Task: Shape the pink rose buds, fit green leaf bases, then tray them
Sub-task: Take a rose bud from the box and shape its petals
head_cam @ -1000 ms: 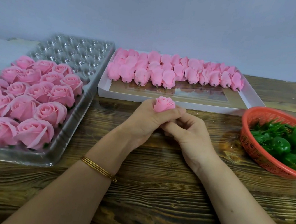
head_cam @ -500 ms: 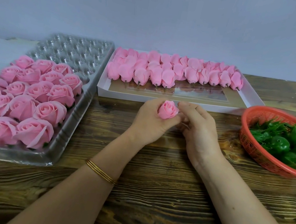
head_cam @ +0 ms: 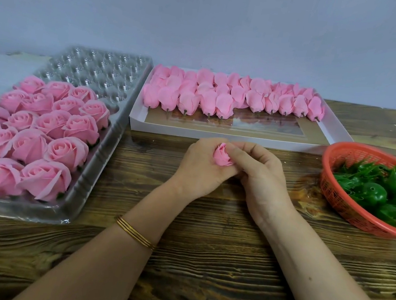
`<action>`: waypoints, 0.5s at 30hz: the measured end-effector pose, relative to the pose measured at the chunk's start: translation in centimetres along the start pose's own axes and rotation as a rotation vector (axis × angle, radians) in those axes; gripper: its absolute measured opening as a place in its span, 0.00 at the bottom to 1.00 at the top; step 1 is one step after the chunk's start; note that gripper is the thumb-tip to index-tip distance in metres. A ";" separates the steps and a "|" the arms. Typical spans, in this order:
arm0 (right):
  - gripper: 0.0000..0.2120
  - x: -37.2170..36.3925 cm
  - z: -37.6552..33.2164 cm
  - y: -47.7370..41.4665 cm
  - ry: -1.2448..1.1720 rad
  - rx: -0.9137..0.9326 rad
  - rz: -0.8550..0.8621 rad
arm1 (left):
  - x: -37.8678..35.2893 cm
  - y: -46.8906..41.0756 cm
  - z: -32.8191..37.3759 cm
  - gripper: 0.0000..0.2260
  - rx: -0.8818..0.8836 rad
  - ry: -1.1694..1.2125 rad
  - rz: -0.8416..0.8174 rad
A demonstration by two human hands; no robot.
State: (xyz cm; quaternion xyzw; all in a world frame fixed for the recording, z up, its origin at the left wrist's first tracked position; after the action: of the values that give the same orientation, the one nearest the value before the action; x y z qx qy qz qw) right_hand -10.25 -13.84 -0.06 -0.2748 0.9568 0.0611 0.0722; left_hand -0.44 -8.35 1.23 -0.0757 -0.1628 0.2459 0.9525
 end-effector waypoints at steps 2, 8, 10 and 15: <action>0.12 0.0 0.0 0.0 0.008 0.001 0.002 | -0.1 0.0 -0.1 0.04 0.000 0.005 -0.014; 0.12 -0.1 0.1 -0.1 0.007 0.000 0.004 | -0.2 0.0 -0.3 0.06 0.051 -0.006 -0.009; 0.12 -0.1 0.1 -0.1 0.009 0.011 0.002 | -0.1 0.0 -0.3 0.07 0.051 0.003 0.009; 0.12 0.1 0.5 -0.6 -0.055 -0.009 0.033 | 0.7 -0.1 -0.1 0.13 0.057 0.190 0.137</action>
State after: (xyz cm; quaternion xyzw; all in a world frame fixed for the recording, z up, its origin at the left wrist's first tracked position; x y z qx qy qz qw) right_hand -9.98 -14.27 -0.65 -0.2575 0.9586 0.0743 0.0961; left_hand 0.21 -8.06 1.40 -0.0827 -0.0594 0.3064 0.9464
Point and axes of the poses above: each hand's wrist, its own y-axis away from the middle knuckle, its own x-axis out of the back of the hand, z = x × y, the point moved 7 cm from there along -y, towards the middle knuckle, and after that the axes turned 4 degrees about y, right-handed, at the moved point
